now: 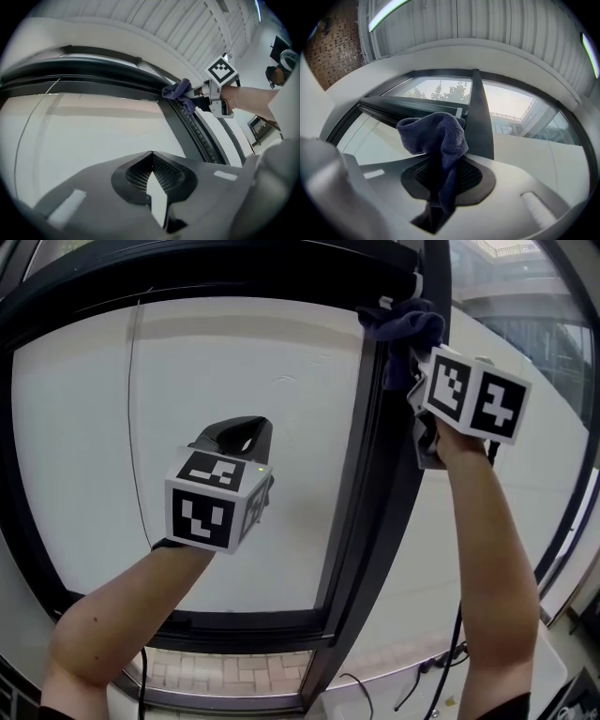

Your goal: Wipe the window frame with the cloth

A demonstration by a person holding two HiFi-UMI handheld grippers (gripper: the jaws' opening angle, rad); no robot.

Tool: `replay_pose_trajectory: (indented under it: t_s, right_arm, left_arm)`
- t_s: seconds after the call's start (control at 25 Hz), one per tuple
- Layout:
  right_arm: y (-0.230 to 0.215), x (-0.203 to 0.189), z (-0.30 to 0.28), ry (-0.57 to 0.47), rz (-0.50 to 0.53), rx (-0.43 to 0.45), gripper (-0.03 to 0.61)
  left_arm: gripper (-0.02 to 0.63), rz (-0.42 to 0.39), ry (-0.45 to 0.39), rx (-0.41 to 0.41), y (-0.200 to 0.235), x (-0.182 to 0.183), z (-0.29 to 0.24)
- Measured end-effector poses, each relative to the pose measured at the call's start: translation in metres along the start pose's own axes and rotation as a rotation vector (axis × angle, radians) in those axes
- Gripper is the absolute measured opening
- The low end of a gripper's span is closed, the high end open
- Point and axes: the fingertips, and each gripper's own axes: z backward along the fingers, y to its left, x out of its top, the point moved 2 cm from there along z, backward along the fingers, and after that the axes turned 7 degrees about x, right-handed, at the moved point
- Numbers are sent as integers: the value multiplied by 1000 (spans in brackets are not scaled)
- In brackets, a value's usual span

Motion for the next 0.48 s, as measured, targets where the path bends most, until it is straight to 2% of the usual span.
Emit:
replay_pose_trajectory:
  t_s: [0.16, 0.28, 0.4, 0.48]
  right_arm:
    - [5, -16, 7, 13, -5, 15, 73]
    - [9, -28, 12, 17, -11, 13, 72]
    - [12, -39, 16, 27, -20, 18, 72]
    - [15, -47, 20, 32, -18, 21, 72]
  left_arm:
    - [-6, 99, 3, -40, -18, -25, 18]
    - [-6, 96, 4, -87, -36, -38, 26]
    - [-6, 179, 44, -126, -48, -57, 30]
    - [-6, 198, 68, -131, -53, -68, 31]
